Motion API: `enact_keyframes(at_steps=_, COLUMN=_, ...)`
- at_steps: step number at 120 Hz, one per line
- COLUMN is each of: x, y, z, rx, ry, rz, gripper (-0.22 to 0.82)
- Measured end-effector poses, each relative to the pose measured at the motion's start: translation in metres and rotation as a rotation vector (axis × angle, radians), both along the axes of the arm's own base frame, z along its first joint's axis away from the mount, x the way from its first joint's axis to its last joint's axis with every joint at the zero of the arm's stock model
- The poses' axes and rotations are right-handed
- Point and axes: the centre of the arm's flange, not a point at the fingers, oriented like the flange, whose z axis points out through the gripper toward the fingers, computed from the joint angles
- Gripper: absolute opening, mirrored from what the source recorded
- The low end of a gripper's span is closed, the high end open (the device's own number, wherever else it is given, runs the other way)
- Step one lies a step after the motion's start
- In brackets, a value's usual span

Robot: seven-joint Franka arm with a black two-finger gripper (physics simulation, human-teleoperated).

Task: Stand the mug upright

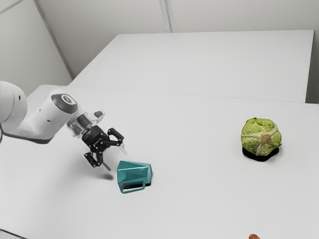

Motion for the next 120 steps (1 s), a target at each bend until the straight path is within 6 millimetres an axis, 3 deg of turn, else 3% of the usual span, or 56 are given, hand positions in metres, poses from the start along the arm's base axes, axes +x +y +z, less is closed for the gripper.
enact_keyframes(at_steps=52, x=0.006, y=-0.039, z=-0.027, rx=-0.126, ry=0.038, rz=0.077, gripper=0.60)
enact_keyframes(at_steps=72, x=0.012, y=-0.043, z=-0.021, rx=-0.084, ry=0.017, rz=0.026, gripper=0.20)
enact_keyframes(at_steps=79, x=0.014, y=-0.044, z=-0.018, rx=-0.072, ry=0.010, rz=0.013, gripper=0.10)
enact_keyframes(at_steps=104, x=0.024, y=-0.053, z=0.003, rx=-0.054, ry=-0.037, rz=-0.021, gripper=-0.09)
enact_keyframes(at_steps=120, x=0.025, y=-0.056, z=0.005, rx=-0.049, ry=-0.040, rz=-0.030, gripper=-0.14)
